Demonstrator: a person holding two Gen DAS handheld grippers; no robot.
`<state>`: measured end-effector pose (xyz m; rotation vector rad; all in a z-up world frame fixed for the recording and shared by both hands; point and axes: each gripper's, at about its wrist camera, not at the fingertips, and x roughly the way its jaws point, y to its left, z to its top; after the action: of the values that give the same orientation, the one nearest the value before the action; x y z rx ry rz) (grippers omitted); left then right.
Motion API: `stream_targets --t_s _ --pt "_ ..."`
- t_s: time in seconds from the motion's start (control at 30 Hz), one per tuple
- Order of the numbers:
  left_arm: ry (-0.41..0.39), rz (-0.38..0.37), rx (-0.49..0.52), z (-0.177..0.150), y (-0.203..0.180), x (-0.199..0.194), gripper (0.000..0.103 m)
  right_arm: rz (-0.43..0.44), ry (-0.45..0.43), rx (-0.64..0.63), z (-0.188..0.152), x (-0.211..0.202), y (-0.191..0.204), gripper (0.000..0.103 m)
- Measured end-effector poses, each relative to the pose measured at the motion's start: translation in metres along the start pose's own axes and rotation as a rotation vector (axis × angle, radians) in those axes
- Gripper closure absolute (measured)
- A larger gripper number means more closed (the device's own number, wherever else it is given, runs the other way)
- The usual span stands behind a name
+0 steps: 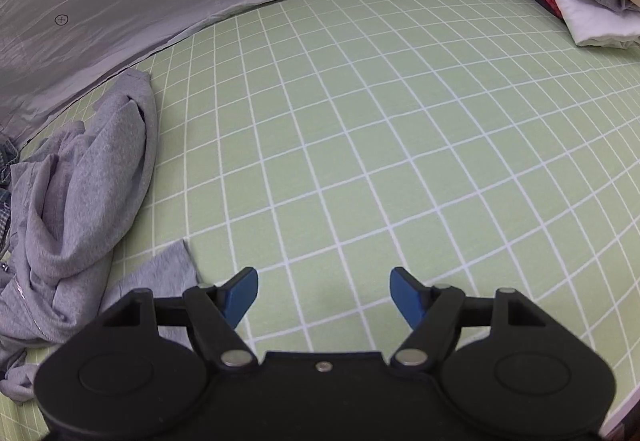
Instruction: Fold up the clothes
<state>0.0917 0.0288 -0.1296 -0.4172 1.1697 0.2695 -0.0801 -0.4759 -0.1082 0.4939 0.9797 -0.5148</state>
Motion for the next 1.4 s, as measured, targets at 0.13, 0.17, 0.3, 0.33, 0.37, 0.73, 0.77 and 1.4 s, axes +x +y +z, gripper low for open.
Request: stream_targets --t_s 0.13,0.17,0.3,0.33,0.37,0.73,0.77,1.4 --pt "-0.009 0.005 0.04 0.005 -0.007 0.005 0.094 0.024 -0.028 -0.031 0.022 0.011 0.036 0.024" --pt "-0.013 0.008 0.043 0.005 -0.009 0.005 0.094 0.036 -0.04 -0.036 0.032 0.016 0.046 0.024" --pt "-0.019 0.012 0.01 0.011 -0.012 0.009 0.093 0.085 -0.07 -0.041 0.068 0.037 0.084 0.024" --pt "-0.018 0.016 0.007 0.013 -0.014 0.009 0.093 0.098 -0.075 -0.04 0.077 0.043 0.092 0.024" --pt "-0.018 0.026 0.016 0.014 -0.017 0.01 0.093 0.11 -0.081 -0.039 0.086 0.049 0.101 0.024" --pt "-0.038 0.048 0.024 0.015 -0.022 0.01 0.093 0.08 -0.041 -0.306 0.085 0.094 0.133 0.1" --pt "-0.038 0.048 0.023 0.015 -0.022 0.01 0.093 0.046 -0.065 -0.311 0.083 0.089 0.124 0.1" --pt "-0.026 0.054 0.09 0.016 -0.029 0.004 0.089 -0.554 -0.142 0.078 0.021 0.018 -0.121 0.08"
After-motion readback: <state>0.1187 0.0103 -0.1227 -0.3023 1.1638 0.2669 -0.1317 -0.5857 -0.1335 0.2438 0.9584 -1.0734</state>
